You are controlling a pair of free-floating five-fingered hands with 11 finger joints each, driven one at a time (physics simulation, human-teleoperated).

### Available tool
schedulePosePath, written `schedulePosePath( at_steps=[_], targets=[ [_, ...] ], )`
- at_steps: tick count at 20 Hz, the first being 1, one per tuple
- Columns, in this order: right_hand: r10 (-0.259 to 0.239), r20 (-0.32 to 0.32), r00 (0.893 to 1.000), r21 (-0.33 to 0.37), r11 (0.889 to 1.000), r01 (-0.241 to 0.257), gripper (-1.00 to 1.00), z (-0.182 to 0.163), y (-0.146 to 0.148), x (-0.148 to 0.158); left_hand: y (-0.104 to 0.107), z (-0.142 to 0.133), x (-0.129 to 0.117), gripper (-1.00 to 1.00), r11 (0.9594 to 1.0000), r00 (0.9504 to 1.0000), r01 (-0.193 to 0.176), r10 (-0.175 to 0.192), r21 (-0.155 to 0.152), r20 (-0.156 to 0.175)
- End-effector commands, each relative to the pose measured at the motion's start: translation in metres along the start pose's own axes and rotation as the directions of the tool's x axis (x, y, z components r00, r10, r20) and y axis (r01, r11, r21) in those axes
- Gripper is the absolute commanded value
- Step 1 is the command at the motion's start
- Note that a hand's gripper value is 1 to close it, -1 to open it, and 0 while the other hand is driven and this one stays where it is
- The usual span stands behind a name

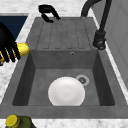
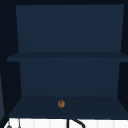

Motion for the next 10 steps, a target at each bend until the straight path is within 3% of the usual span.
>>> schedulePosePath(
  at_steps=[1,10],
  targets=[
    [0.002,0.042,0.999,-0.036,0.999,-0.001,1.00,0.009,-0.012,-0.027,0.000,0.000,0.000,0.00,1.0000,1.0000,0.000,0.000,0.000,0.000],
    [0.038,0.051,0.998,-0.038,0.999,-0.036,1.00,0.033,-0.030,-0.079,0.000,0.000,0.000,0.00,1.0000,1.0000,0.000,0.000,0.000,0.000]
  ],
)
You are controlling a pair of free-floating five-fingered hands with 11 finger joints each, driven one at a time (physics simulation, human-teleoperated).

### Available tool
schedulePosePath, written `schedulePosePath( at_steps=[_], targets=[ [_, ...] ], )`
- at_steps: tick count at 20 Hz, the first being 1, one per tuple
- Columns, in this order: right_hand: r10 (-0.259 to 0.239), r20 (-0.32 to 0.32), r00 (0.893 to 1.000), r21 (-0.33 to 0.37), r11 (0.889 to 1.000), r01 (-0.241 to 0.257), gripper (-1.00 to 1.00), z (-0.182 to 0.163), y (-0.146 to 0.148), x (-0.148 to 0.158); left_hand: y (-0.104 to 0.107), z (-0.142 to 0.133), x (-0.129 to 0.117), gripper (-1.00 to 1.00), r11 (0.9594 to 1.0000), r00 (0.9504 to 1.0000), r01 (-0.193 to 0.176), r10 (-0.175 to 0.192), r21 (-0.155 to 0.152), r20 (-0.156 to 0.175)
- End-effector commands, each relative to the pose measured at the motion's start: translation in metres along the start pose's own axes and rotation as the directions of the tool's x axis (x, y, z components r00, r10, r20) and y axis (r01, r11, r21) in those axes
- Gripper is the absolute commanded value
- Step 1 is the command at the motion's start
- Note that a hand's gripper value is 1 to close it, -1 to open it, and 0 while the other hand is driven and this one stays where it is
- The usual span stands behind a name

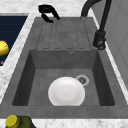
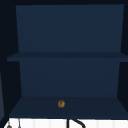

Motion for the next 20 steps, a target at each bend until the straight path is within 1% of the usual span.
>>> schedulePosePath(
  at_steps=[1,5,9,15,20],
  targets=[
    [0.039,0.045,0.998,-0.035,0.999,-0.037,1.00,0.010,-0.009,-0.019,0.000,0.000,0.000,0.00,1.0000,1.0000,0.000,0.000,0.000,0.000],
    [0.047,0.050,0.998,-0.038,0.998,-0.045,1.00,0.019,-0.015,-0.039,0.000,0.000,0.000,0.00,1.0000,1.0000,0.000,0.000,0.000,0.000],
    [0.029,0.064,0.998,-0.036,0.999,-0.027,1.00,0.028,-0.022,-0.061,0.000,0.000,0.000,0.00,1.0000,1.0000,0.000,0.000,0.000,0.000],
    [0.038,0.078,0.996,-0.025,0.999,-0.036,1.00,0.040,-0.029,-0.090,0.000,0.000,0.000,0.00,1.0000,1.0000,0.000,0.000,0.000,0.000],
    [0.034,0.088,0.996,-0.017,0.999,-0.033,1.00,0.049,-0.033,-0.115,0.000,0.000,0.000,0.00,1.0000,1.0000,0.000,0.000,0.000,0.000]
  ],
)
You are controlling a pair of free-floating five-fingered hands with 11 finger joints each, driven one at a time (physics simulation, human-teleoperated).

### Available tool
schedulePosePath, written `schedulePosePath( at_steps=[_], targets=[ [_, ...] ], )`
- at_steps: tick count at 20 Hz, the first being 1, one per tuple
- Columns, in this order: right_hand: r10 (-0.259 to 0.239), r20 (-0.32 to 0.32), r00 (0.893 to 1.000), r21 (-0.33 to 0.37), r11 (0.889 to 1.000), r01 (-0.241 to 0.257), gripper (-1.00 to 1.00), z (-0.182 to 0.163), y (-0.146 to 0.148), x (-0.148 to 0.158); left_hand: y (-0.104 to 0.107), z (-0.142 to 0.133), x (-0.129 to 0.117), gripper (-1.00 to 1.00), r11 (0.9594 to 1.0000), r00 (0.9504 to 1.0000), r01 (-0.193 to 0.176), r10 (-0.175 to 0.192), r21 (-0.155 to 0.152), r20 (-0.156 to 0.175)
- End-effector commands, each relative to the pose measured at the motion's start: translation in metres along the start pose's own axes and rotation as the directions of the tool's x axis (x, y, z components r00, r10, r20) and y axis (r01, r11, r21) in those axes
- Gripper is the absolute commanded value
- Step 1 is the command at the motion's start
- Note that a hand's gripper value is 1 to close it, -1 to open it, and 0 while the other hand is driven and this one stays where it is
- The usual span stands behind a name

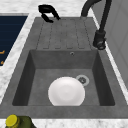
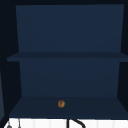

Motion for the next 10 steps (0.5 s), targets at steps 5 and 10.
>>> schedulePosePath(
  at_steps=[5,10],
  targets=[
    [-0.008,0.082,0.997,-0.023,1.000,0.010,1.00,-0.003,-0.015,-0.043,0.000,0.000,0.000,0.00,1.0000,1.0000,0.000,0.000,0.000,0.000],
    [-0.020,0.106,0.994,-0.027,0.999,0.023,1.00,-0.015,-0.018,-0.065,0.000,0.000,0.000,0.00,1.0000,1.0000,0.000,0.000,0.000,0.000]
  ],
)
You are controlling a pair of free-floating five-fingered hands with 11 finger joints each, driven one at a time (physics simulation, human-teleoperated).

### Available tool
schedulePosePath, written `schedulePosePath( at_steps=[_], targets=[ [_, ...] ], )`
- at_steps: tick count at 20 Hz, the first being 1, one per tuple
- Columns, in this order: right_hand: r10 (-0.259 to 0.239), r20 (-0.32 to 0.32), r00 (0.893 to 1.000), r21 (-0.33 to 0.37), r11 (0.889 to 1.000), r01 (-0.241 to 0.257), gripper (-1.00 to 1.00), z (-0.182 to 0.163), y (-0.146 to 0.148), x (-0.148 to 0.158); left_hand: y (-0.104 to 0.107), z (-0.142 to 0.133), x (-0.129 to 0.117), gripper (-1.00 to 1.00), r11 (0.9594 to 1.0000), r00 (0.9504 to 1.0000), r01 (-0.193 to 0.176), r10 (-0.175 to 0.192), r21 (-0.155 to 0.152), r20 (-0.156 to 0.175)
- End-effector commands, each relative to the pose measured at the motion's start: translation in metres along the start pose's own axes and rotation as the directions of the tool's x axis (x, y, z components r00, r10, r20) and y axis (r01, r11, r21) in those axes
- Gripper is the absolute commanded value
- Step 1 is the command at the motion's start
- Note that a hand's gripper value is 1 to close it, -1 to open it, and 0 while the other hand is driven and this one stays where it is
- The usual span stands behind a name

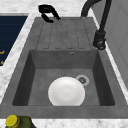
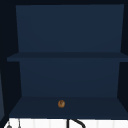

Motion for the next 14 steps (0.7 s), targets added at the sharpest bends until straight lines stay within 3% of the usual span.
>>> schedulePosePath(
  at_steps=[1,14],
  targets=[
    [-0.005,0.075,0.997,-0.039,0.999,0.008,1.00,-0.009,-0.009,-0.017,0.000,0.000,0.000,0.00,1.0000,1.0000,0.000,0.000,0.000,0.000],
    [0.010,0.137,0.991,-0.031,1.000,-0.006,1.00,-0.038,-0.018,-0.063,0.000,0.000,0.000,0.00,1.0000,1.0000,0.000,0.000,0.000,0.000]
  ],
)
